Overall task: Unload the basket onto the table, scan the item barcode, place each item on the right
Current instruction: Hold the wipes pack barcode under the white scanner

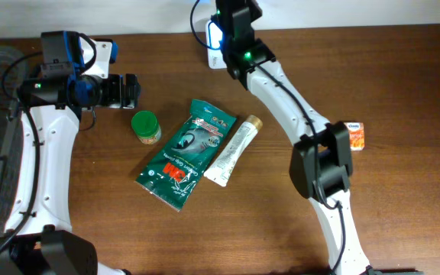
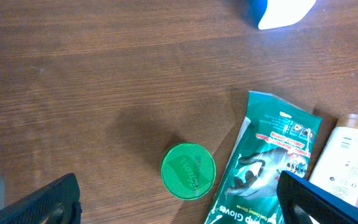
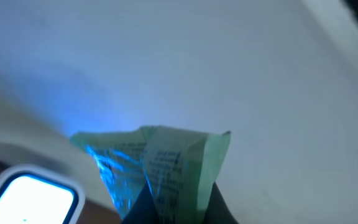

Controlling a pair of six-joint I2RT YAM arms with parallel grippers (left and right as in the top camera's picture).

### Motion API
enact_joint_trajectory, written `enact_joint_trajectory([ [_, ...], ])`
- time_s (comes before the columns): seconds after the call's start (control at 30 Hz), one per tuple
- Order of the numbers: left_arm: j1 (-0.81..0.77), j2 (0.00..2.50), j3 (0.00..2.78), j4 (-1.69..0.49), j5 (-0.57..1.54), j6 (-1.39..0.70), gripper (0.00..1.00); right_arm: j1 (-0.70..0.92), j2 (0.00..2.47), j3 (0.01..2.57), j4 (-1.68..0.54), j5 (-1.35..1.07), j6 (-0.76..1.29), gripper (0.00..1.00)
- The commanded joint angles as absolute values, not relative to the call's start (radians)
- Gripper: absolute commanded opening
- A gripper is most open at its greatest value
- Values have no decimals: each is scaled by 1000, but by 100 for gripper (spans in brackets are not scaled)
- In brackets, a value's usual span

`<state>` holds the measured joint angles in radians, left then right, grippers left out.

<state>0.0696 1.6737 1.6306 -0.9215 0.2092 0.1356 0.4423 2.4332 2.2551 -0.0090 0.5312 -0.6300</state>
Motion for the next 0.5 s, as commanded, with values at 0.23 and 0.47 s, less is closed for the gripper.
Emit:
enact_joint_trajectory([
  [0.23,75,1667,1635,-919,213,152,99,450,2559,2276,94,394,-920,4],
  [0.47,75,1667,1635,-919,213,152,99,476,2485,2276,65,437,-782,4],
])
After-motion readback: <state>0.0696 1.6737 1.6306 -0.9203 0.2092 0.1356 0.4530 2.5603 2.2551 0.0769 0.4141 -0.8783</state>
